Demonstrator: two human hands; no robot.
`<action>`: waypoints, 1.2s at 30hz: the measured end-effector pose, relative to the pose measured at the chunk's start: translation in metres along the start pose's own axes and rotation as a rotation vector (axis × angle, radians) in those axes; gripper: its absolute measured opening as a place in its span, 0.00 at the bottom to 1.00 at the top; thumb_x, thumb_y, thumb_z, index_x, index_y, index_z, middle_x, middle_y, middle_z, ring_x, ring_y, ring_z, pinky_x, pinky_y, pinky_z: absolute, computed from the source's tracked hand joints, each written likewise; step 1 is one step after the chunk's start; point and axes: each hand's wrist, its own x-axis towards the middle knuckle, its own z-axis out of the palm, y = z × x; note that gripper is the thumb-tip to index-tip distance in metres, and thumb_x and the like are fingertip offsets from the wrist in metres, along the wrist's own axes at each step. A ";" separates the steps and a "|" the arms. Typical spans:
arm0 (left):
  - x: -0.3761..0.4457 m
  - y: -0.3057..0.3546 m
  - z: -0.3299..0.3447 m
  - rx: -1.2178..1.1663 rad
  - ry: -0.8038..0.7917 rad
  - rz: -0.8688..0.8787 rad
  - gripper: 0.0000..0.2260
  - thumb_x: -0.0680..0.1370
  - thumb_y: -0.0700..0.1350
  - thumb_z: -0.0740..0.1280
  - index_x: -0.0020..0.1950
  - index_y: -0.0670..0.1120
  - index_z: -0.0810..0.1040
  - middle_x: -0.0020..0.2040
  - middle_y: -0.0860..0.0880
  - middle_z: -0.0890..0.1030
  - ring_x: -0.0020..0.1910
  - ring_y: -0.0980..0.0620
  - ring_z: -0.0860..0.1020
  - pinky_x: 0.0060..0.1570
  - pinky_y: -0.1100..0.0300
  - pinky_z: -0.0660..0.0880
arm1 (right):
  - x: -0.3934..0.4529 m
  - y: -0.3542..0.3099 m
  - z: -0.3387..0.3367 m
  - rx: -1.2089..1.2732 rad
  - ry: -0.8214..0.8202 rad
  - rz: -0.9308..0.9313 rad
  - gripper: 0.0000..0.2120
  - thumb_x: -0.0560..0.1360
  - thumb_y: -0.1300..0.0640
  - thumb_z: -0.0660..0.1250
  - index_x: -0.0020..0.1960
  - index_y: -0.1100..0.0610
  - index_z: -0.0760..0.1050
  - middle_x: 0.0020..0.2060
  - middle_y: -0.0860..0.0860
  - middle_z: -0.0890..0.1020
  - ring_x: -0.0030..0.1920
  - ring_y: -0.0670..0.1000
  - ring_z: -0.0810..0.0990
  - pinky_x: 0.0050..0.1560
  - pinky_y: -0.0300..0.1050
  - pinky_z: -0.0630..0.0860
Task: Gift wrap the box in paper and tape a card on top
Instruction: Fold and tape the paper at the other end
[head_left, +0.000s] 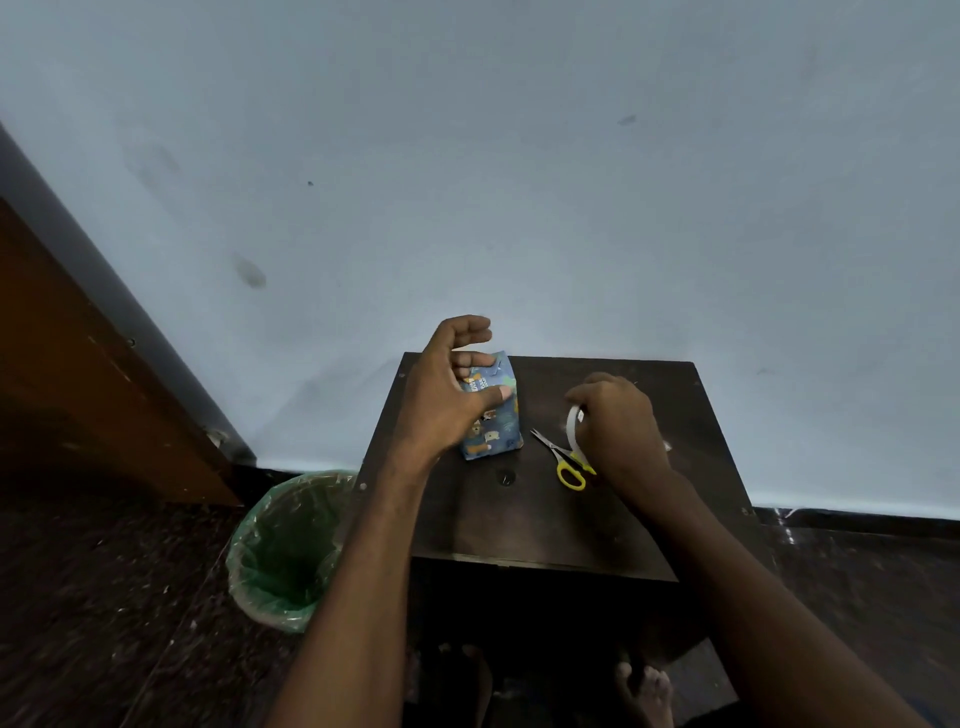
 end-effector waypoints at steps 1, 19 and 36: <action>0.000 -0.003 -0.003 -0.004 -0.009 0.001 0.32 0.70 0.33 0.81 0.70 0.51 0.75 0.65 0.52 0.82 0.57 0.57 0.84 0.56 0.63 0.80 | 0.001 -0.001 0.002 -0.003 -0.033 0.004 0.10 0.68 0.71 0.66 0.41 0.61 0.84 0.40 0.55 0.82 0.43 0.61 0.80 0.40 0.53 0.78; -0.001 -0.015 -0.015 -0.138 0.047 -0.001 0.24 0.65 0.39 0.84 0.57 0.54 0.84 0.60 0.50 0.86 0.59 0.52 0.85 0.65 0.48 0.82 | 0.006 -0.074 -0.015 0.756 0.115 -0.088 0.15 0.76 0.69 0.68 0.59 0.57 0.79 0.53 0.46 0.86 0.57 0.44 0.84 0.60 0.52 0.81; -0.010 -0.010 -0.022 0.002 0.039 0.030 0.24 0.72 0.41 0.83 0.63 0.52 0.79 0.47 0.54 0.89 0.57 0.59 0.85 0.59 0.53 0.80 | 0.011 -0.064 -0.014 0.707 0.036 -0.189 0.27 0.73 0.68 0.75 0.66 0.53 0.69 0.45 0.48 0.84 0.52 0.44 0.84 0.55 0.44 0.80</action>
